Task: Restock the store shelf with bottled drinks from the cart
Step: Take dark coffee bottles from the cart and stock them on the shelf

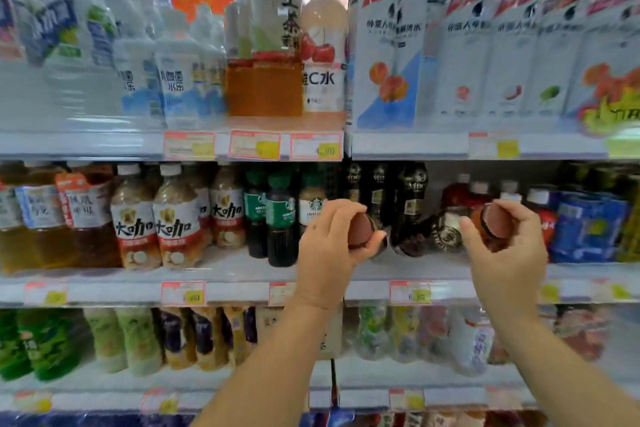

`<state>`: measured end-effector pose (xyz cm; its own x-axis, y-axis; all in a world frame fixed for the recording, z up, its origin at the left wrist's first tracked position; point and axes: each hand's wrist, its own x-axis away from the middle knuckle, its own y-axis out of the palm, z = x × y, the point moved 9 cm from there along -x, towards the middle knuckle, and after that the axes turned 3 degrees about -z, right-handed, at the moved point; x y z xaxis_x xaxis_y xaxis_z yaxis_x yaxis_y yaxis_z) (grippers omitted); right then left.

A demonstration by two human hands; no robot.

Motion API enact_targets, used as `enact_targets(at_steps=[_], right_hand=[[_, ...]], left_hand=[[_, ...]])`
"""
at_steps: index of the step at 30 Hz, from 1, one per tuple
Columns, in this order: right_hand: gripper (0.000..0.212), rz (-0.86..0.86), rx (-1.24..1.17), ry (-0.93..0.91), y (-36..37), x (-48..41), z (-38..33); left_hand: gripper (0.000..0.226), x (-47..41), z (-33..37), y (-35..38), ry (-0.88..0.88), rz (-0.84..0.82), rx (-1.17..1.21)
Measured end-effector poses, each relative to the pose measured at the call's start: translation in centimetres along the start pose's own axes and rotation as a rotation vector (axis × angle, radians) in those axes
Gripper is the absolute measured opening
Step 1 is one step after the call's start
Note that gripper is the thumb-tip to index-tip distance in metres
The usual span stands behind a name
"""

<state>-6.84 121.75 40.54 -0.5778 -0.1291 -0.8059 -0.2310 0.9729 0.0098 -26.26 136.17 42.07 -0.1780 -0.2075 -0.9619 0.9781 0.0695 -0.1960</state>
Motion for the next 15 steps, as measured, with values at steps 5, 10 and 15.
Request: enact_targets(at_steps=[5,10,15], right_hand=[[0.036,0.026,-0.051,0.148,0.1,-0.5,3.9],[0.038,0.07,-0.092,0.167,1.7,-3.9,4.8],[0.055,0.02,-0.249,0.327,5.9,-6.0,7.0]], left_hand=[[0.035,1.6,-3.0,2.5,-0.223,0.005,0.098],[0.033,1.6,-6.3,3.3,-0.676,0.216,0.375],[0.036,1.9,-8.2,4.3,-0.864,0.367,0.518]])
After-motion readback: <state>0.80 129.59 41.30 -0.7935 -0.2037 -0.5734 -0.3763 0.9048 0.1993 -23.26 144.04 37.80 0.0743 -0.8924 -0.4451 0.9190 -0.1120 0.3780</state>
